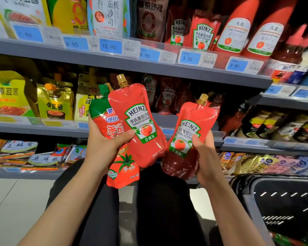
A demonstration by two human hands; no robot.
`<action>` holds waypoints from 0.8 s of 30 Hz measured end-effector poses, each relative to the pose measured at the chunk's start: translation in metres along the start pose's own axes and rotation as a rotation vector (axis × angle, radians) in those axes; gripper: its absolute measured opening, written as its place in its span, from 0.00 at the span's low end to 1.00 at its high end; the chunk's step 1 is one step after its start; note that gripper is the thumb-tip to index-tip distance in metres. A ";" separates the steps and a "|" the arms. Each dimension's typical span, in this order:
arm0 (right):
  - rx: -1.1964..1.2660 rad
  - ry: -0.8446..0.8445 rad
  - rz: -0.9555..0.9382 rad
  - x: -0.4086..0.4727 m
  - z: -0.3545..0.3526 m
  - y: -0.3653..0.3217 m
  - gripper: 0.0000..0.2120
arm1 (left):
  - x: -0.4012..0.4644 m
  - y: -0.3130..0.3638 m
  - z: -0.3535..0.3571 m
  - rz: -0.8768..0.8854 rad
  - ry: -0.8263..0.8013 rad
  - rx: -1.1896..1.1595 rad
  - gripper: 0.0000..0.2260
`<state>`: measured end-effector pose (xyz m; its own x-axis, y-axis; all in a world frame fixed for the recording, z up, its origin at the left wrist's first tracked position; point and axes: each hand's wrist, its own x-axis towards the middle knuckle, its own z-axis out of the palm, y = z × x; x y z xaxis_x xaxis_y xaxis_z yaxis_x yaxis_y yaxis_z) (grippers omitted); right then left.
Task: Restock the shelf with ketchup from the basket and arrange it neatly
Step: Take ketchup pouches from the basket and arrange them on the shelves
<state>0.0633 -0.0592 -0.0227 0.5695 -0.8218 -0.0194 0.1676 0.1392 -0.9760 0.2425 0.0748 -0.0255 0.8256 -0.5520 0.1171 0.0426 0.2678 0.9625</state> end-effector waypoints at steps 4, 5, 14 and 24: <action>-0.219 0.107 -0.038 -0.002 -0.004 0.023 0.34 | 0.007 -0.003 0.003 0.007 -0.021 0.045 0.42; -0.233 0.116 -0.033 0.001 -0.004 0.024 0.33 | 0.010 -0.003 0.003 0.004 -0.027 0.058 0.42; -0.131 0.095 -0.083 0.081 0.002 0.015 0.32 | 0.052 -0.010 -0.004 0.054 -0.024 0.382 0.40; -0.059 0.156 -0.011 0.186 0.029 0.029 0.28 | 0.069 -0.023 -0.014 0.138 -0.039 0.626 0.45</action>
<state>0.1971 -0.1918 -0.0484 0.4353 -0.8995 -0.0374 0.1230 0.1006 -0.9873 0.3062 0.0417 -0.0435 0.7786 -0.5765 0.2478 -0.4089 -0.1665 0.8972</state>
